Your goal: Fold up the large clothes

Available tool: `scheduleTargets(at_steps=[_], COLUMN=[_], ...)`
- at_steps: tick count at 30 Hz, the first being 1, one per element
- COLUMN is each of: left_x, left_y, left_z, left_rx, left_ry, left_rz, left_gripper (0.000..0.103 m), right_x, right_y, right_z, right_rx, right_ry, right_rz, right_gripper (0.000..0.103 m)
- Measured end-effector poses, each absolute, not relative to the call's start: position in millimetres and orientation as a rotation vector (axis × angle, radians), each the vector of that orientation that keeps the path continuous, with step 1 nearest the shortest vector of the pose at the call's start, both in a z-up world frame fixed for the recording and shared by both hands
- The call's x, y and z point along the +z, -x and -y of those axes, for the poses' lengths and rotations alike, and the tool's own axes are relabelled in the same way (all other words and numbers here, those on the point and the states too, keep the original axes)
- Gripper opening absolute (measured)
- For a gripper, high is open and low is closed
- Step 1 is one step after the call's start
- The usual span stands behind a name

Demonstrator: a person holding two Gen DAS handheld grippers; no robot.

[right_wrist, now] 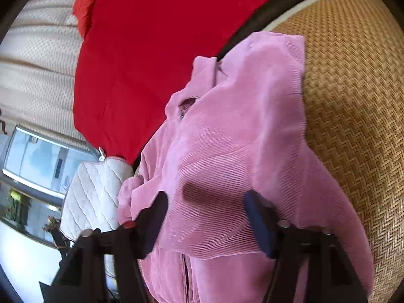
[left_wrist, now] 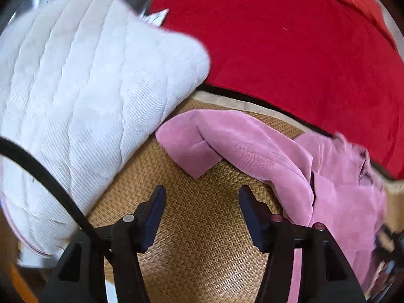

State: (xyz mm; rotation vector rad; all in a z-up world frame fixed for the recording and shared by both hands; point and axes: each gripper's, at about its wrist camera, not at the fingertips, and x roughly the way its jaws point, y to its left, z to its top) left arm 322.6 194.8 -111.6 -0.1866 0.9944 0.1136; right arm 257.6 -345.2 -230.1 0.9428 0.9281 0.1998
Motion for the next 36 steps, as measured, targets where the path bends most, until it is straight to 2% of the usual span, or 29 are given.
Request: scheduleTargets(at_steps=[3,8,11,14,23,24,25,27,30,36], left_x=[-126.2,-150.0,-161.0,-172.0,-209.9,-210.9,-211.1,-209.3,-191.1,-115.2], left_y=[-330.8,-343.0,-351.9,-365.8,-419.0,-421.8,-424.5,-431.9,-431.4,-412.4], left_z=[-214.5,-239.1,-240.9,-236.4,-219.4,-218.9,-218.0,-215.2,-209.4,-150.7], left_rx=[0.116,0.115,0.061,0.043,0.083,0.095,0.105,0.111,0.131,0.026], left_ry=[0.322,0.544,0.708,0.815,0.952,0.954,0.945,0.885,0.785,0.422], left_rz=[-1.001,-1.01,-1.002,-1.0,-1.042,-1.027,-1.013,-1.022,-0.971,-0.853], left_gripper=[0.066,0.066,0.068,0.076,0.075,0.067,0.039,0.01,0.006,0.005], right_x=[-218.5,-182.0,-185.2,-195.6,-202.1,-202.0,-202.0,-201.7,-199.1,-192.7], right_y=[-254.7,-248.6,-252.8,-260.2,-269.1,-269.6,-269.4,-269.5,-267.8,-261.2], right_z=[337.5,307.9,297.0,291.5,274.8,274.5,274.7,275.1,276.8,292.5], right_rx=[0.224,0.298,0.308,0.309,0.322,0.322,0.321,0.321,0.316,0.277], right_ry=[-0.923,-0.753,-0.734,-0.751,-0.67,-0.667,-0.664,-0.662,-0.654,-0.68], right_rz=[-0.885,-0.738,-0.759,-0.802,-0.845,-0.846,-0.846,-0.847,-0.844,-0.813], right_gripper=[0.072,0.072,0.072,0.072,0.072,0.072,0.072,0.072,0.072,0.072])
